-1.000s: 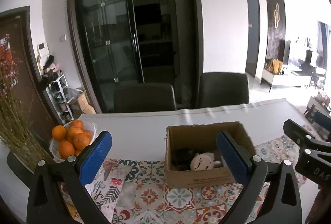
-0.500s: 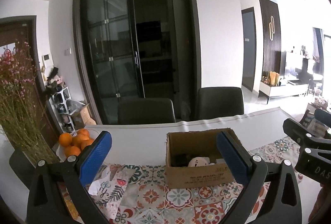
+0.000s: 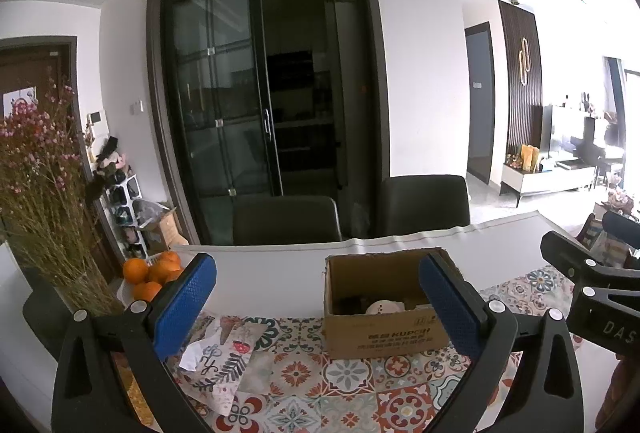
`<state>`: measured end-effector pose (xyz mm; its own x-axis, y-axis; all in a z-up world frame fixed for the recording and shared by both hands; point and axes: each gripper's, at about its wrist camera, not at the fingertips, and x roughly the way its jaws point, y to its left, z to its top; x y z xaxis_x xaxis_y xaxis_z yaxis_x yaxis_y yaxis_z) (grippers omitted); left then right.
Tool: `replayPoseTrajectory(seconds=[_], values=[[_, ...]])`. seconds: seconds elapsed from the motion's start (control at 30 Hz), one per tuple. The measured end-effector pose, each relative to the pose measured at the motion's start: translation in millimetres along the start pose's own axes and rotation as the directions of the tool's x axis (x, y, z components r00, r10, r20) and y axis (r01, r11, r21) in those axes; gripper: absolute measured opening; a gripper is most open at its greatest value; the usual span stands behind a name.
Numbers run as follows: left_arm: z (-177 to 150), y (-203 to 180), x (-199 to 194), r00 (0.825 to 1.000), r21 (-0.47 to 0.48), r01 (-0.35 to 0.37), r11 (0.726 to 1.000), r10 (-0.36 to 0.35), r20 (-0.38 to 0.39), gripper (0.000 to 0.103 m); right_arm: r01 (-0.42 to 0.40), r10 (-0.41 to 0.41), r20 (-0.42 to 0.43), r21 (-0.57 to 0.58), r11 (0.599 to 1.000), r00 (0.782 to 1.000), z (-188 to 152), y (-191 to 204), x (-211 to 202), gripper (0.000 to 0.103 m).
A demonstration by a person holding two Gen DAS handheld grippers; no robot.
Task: Organize rigid objects
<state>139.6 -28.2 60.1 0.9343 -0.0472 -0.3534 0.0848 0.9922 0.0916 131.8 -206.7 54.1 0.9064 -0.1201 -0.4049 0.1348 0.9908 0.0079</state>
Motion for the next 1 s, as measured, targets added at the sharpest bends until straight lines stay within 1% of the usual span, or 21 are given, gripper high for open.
replayPoseTrajectory(seconds=[0.6, 1.0], values=[[3, -3, -13, 1.0, 0.002, 0.002, 1.0, -0.002, 0.021, 0.103, -0.012, 0.012, 0.012, 0.003, 1.0, 1.0, -1, 0, -7, 0.098], [6, -2, -16, 1.0, -0.005, 0.017, 1.0, -0.017, 0.019, 0.103, -0.018, 0.018, 0.015, 0.009, 1.0, 1.0, -1, 0, -10, 0.098]])
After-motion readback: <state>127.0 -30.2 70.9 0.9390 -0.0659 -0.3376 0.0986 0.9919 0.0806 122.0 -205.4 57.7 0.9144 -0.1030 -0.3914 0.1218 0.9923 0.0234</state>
